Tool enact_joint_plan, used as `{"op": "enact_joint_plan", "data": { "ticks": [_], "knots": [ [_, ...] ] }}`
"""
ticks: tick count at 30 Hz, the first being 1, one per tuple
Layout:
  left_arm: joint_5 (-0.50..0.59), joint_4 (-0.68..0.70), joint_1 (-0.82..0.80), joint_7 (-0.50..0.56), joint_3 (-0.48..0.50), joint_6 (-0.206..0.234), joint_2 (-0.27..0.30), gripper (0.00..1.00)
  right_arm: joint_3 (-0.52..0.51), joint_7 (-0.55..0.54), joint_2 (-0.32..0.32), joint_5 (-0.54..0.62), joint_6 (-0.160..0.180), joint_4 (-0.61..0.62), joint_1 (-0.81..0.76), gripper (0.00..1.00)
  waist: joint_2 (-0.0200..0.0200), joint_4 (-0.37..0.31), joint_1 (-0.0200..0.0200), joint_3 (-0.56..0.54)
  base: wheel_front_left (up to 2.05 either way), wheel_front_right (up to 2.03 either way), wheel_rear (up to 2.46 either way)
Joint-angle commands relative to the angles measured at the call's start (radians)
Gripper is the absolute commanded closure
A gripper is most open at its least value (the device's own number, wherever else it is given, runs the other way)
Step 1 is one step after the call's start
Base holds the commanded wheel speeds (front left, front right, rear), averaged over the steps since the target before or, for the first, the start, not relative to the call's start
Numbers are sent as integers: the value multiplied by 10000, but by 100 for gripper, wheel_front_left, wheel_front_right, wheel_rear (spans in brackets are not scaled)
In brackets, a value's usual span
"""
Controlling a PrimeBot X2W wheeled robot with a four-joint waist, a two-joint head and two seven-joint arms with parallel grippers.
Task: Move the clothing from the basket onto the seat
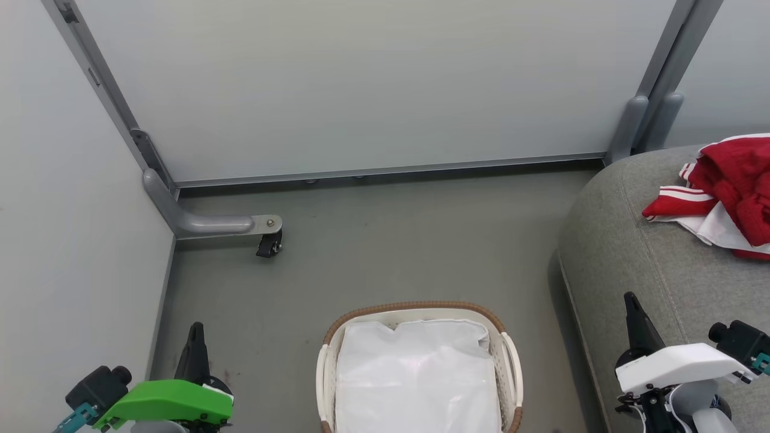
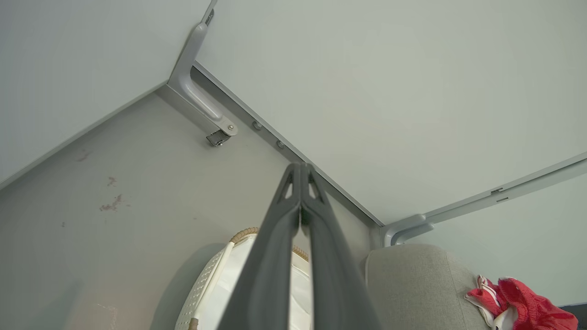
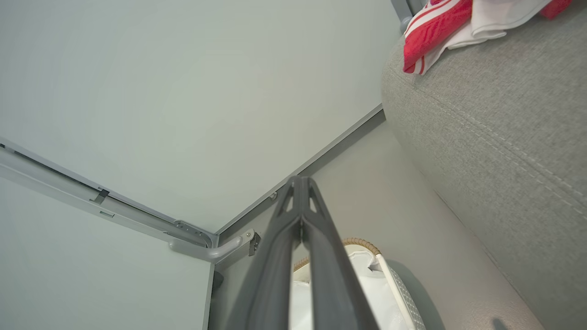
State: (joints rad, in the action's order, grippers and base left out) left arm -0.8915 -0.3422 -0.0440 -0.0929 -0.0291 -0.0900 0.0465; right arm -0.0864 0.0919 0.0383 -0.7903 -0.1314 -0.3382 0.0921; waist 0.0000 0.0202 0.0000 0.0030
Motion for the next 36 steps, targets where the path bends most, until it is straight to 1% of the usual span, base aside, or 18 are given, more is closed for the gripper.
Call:
{"op": "enact_joint_plan", "data": {
  "ticks": [1, 18, 36],
  "knots": [
    [-335, 173, -320, 66, 103, -87, 28, 100, -34, -80, 71, -360, 4, 174, 158, 100, 0, -3, 0, 0, 0, 0, 0],
    [-2183, 403, -441, 609, 470, -174, 36, 100, -107, -620, 93, -2471, 6, 392, 181, 100, 0, -43, 0, 0, 0, 0, 0],
    [-3815, 599, -534, 1090, 791, -261, 44, 100, -168, -1093, 113, -4334, 7, 582, 202, 100, 0, -85, 0, 1, 0, 0, 0]
  ]
}}
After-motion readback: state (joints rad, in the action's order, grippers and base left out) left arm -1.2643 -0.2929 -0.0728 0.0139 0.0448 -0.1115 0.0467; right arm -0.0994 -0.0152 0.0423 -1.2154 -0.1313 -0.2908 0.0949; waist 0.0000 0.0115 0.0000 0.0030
